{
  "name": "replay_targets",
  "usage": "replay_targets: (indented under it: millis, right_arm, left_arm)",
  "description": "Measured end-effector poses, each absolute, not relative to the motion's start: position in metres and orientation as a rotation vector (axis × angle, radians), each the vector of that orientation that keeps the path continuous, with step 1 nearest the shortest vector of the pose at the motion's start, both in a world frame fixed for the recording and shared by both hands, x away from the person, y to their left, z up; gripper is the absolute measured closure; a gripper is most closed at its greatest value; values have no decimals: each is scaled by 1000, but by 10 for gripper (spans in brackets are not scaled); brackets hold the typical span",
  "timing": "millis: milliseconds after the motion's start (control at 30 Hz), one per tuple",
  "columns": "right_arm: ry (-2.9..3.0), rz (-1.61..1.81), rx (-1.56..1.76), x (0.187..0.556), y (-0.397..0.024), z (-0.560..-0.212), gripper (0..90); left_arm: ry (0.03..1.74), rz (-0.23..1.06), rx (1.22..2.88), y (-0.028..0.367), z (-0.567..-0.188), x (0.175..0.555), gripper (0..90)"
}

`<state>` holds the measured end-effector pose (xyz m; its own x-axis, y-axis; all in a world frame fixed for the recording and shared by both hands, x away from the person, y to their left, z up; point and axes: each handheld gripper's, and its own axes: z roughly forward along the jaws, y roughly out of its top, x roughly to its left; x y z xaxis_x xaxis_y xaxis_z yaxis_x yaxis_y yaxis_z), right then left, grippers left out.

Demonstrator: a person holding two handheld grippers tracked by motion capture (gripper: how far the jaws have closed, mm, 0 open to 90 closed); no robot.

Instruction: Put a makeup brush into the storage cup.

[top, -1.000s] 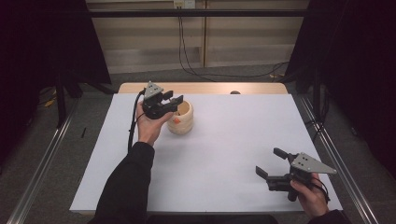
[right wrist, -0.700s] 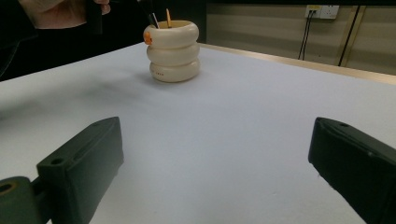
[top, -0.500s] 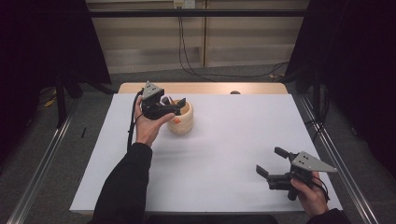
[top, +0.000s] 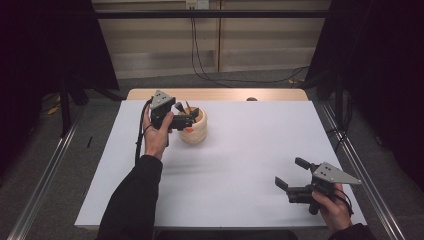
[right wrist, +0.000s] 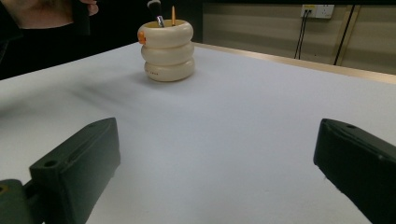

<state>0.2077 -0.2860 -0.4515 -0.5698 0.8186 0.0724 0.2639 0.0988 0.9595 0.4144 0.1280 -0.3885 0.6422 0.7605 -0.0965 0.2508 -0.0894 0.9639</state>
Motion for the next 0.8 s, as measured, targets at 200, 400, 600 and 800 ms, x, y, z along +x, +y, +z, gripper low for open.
replay_targets:
  millis: [200, 400, 600, 800]
  right_arm:
    - [1879, 1483, 1050, 206, -285, -449, 0]
    - [1880, 1481, 1059, 207, -284, -449, 0]
    - [1874, 1483, 1053, 207, -285, -449, 0]
    - [1884, 1485, 1053, 208, -284, -449, 0]
  left_arm:
    - [860, 523, 1631, 133, -386, 402, 10]
    - [896, 519, 1610, 144, -385, 394, 13]
    - [882, 528, 1611, 153, -386, 381, 14]
    - [893, 526, 1621, 162, -394, 371, 13]
